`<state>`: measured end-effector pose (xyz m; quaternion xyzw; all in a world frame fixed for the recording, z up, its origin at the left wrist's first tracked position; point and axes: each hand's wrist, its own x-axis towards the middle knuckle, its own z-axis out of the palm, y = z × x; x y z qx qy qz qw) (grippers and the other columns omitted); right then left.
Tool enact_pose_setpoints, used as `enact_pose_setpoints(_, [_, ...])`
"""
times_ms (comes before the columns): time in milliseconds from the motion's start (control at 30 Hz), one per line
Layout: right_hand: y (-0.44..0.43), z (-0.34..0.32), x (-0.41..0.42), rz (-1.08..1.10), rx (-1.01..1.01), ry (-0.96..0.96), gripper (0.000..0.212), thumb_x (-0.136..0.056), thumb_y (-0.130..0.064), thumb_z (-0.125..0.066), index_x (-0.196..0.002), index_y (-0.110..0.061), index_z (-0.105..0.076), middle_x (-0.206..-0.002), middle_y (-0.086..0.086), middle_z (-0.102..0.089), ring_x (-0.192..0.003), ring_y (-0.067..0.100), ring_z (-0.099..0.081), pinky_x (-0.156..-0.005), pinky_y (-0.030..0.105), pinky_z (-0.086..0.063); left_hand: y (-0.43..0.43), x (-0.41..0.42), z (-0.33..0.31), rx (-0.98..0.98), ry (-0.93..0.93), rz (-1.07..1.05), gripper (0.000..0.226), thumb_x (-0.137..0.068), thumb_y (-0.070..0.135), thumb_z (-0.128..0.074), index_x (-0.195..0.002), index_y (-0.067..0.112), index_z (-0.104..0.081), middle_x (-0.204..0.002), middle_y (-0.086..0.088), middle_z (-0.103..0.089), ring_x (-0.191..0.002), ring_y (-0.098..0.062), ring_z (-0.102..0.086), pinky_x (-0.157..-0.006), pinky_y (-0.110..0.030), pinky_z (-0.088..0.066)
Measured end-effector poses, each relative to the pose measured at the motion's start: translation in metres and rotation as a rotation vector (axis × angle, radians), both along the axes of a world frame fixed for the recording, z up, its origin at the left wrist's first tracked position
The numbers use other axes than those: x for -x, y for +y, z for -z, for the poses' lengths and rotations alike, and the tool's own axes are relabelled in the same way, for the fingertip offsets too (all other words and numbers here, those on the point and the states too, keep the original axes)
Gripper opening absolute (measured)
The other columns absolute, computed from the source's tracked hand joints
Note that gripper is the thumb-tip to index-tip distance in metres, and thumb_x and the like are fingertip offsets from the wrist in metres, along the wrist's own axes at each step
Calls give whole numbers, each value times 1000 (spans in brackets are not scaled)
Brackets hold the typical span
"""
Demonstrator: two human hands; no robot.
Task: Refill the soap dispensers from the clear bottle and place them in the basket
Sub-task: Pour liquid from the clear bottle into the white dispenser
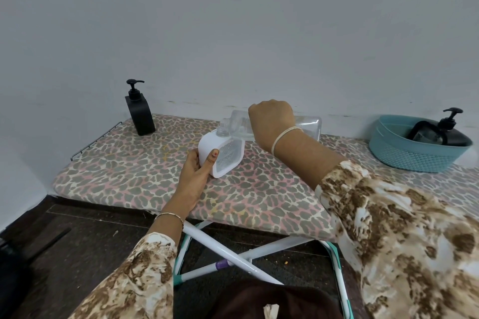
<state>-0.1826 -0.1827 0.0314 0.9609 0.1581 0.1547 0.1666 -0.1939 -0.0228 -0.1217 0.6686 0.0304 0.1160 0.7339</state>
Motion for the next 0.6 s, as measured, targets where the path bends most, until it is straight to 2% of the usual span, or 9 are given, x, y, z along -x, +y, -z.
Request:
enact_pose_setpoints(100, [0,1,-1,5,3,2,30,-81,4,-51,-63,-12,-34,-60,-2,-40,-50,12,-35,-55,25,-39,0,0,0,-5,-6,-2,41,-90,35,-63,-118,7,-52,-122,-11,-61,-104,-17,-65,-67,-19,-55])
enact_pose_setpoints(233, [0,0,-1,12,8,6,29,-79,5,-51,-63,-13,-35,-60,-2,-40,-50,12,-35,-51,24,-38,0,-1,0,-5,-15,-9,40,-93,31,-61,-120,4,-50,-122,-11,-61,-101,-13,-65,-66,-16,-54])
enact_pose_setpoints(400, [-1,2,-2,17,20,4,28,-80,4,-51,-64,-13,-36,-61,-2,-40,-50,12,-35,-46,23,-31,-1,0,1,-17,-11,-9,39,-92,34,-61,-118,7,-51,-120,-12,-62,-99,-21,-65,-58,-16,-52])
enact_pose_setpoints(500, [-4,5,-3,14,0,18,29,-80,2,-52,-64,-14,-35,-61,-2,-40,-51,11,-35,-44,23,-26,-1,-1,2,-17,-12,-9,41,-92,34,-61,-118,6,-51,-121,-12,-62,-101,-20,-65,-61,-18,-54])
enact_pose_setpoints(600, [-11,13,-4,14,-65,52,26,-80,-3,-57,-66,-14,-38,-62,-3,-40,-52,12,-39,-47,24,-31,0,-1,1,-17,-15,-4,38,-92,34,-61,-119,9,-51,-122,-11,-61,-103,-21,-65,-62,-18,-54])
